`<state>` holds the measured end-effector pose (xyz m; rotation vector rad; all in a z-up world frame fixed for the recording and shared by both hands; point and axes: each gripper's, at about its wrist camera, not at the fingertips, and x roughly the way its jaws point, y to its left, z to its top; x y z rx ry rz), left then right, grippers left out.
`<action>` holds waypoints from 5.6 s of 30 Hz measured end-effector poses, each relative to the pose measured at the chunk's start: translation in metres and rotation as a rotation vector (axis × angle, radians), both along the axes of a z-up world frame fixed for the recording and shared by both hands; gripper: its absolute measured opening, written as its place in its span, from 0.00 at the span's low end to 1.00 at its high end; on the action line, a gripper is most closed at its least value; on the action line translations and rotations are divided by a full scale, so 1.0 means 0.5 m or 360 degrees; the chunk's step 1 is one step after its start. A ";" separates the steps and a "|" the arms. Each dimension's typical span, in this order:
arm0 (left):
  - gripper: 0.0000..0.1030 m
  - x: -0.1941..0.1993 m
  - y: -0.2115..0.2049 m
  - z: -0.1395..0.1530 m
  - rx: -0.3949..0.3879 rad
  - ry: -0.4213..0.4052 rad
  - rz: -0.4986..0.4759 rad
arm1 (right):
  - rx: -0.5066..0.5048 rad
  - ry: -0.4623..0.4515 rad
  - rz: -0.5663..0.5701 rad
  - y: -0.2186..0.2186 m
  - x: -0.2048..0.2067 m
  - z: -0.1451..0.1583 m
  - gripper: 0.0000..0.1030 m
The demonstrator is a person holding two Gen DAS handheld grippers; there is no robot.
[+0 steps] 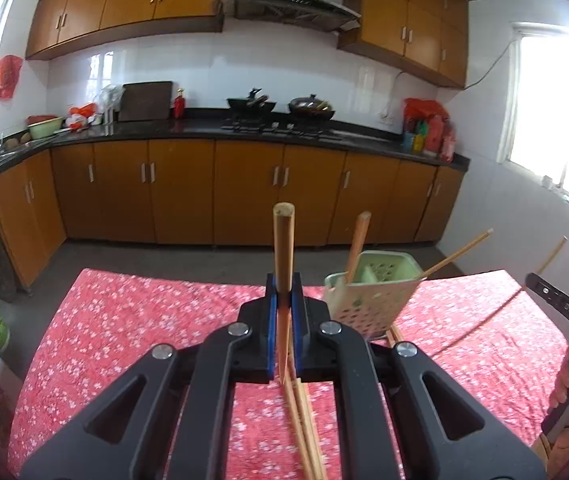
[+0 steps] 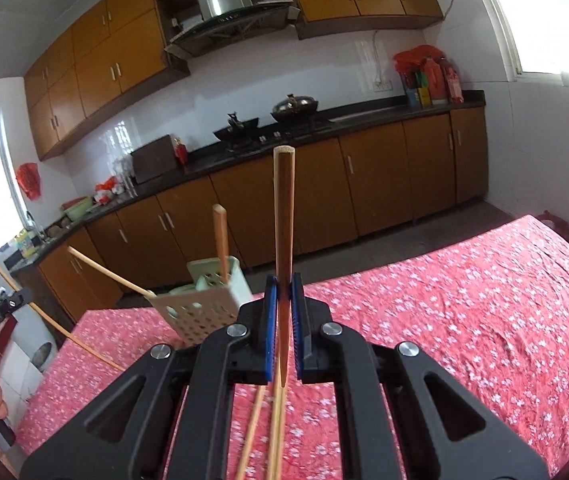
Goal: Organize utensils
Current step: 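Lift both chopsticks upright and carry them over the metal holder, then open both grippers to drop the chopsticks into the holder, then close the right gripper on a chopstick while the left gripper grasps another, then hold the grasped chopsticks against the table with both grippers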
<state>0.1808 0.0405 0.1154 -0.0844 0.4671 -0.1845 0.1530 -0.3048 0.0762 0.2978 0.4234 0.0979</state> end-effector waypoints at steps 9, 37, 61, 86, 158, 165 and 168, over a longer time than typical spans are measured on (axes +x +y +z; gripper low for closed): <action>0.07 -0.006 -0.080 0.096 -0.0093 -0.0206 -0.0120 | 0.0092 -0.0206 0.0137 0.042 0.005 0.090 0.07; 0.23 0.148 -0.169 0.101 -0.0094 -0.0311 0.0043 | -0.0179 -0.0223 0.0058 0.115 0.120 0.095 0.43; 0.34 -0.050 0.027 -0.130 0.0073 -0.0005 0.0289 | -0.0162 0.0234 -0.0027 0.009 0.001 -0.121 0.43; 0.33 -0.029 -0.049 -0.382 0.0123 0.0512 0.0050 | -0.0239 0.0721 0.0139 0.109 0.037 -0.334 0.07; 0.10 0.058 0.003 -0.412 0.0108 0.0669 0.0223 | -0.0210 0.0721 0.0005 0.045 0.066 -0.337 0.08; 0.10 0.058 0.003 -0.412 0.0106 0.0669 0.0222 | -0.0210 0.0721 0.0004 0.043 0.067 -0.337 0.08; 0.10 0.058 0.002 -0.412 0.0105 0.0670 0.0221 | -0.0210 0.0721 0.0004 0.042 0.068 -0.337 0.08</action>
